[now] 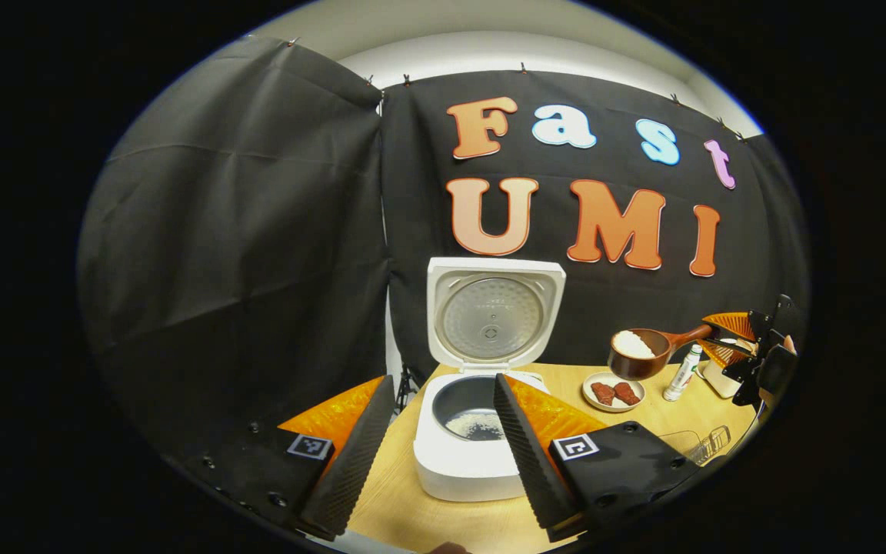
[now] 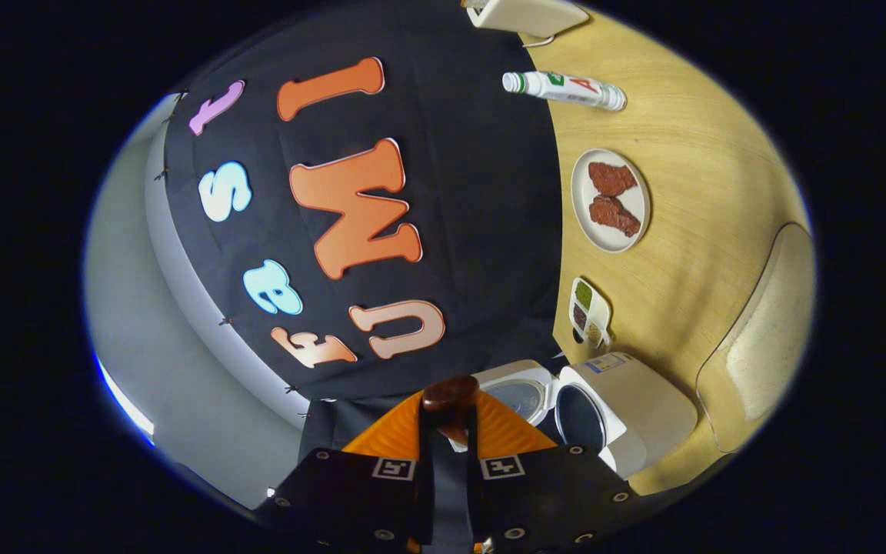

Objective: Close the left gripper, press the button to open the rice cooker; take a wooden spoon from the chopstick holder with the right hand, scoop a spoonful of rice and pour it into the rice cooker, then put the wooden spoon back into the chopstick holder.

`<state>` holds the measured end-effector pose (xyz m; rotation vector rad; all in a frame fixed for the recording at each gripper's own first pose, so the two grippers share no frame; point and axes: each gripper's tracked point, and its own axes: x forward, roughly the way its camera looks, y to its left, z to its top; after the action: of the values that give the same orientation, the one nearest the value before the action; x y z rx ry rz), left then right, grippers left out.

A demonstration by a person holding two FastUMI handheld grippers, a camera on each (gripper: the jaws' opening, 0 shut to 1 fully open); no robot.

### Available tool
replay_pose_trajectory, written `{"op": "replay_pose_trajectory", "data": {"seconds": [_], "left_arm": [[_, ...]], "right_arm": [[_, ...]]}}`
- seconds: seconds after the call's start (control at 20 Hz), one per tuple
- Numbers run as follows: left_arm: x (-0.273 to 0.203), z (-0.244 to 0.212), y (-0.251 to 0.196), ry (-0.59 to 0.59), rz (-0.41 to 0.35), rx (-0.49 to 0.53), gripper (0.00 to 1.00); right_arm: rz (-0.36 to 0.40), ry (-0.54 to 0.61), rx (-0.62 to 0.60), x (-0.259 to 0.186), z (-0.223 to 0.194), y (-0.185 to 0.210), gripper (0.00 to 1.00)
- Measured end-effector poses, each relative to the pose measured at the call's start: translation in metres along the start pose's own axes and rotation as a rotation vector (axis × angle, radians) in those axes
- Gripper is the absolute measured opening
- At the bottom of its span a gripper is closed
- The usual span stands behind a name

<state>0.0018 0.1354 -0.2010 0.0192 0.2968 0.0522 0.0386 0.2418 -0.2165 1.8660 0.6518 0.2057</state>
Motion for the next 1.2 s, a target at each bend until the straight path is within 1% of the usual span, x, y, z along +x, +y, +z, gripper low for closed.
{"op": "replay_pose_trajectory", "data": {"seconds": [0.05,0.15,0.25,0.6,0.8,0.95,1.0,1.2], "left_arm": [[0.0,-0.001,0.007,0.001,0.011,-0.005,0.89],[-0.001,-0.004,0.02,0.006,0.029,-0.012,0.89],[0.0,-0.008,0.03,0.014,0.043,-0.02,0.89],[0.004,-0.018,0.058,0.034,0.069,-0.028,0.89],[0.006,-0.023,0.074,0.044,0.077,-0.043,0.89],[0.01,-0.028,0.083,0.058,0.08,-0.049,0.88],[0.01,-0.028,0.086,0.06,0.08,-0.05,0.89],[0.016,-0.031,0.094,0.066,0.074,-0.05,0.89]], "right_arm": [[-0.008,0.01,-0.004,0.012,-0.007,-0.002,0.17],[-0.028,0.027,-0.032,0.033,-0.02,-0.005,0.17],[-0.054,0.033,-0.09,0.051,-0.032,-0.009,0.16],[-0.142,0.054,-0.408,0.103,-0.065,-0.02,0.16],[-0.189,0.066,-0.626,0.124,-0.082,-0.03,0.16],[-0.208,0.077,-0.733,0.137,-0.092,-0.034,0.16],[-0.215,0.079,-0.767,0.135,-0.095,-0.037,0.17],[-0.239,0.063,-0.903,0.147,-0.1,-0.038,0.17]]}}
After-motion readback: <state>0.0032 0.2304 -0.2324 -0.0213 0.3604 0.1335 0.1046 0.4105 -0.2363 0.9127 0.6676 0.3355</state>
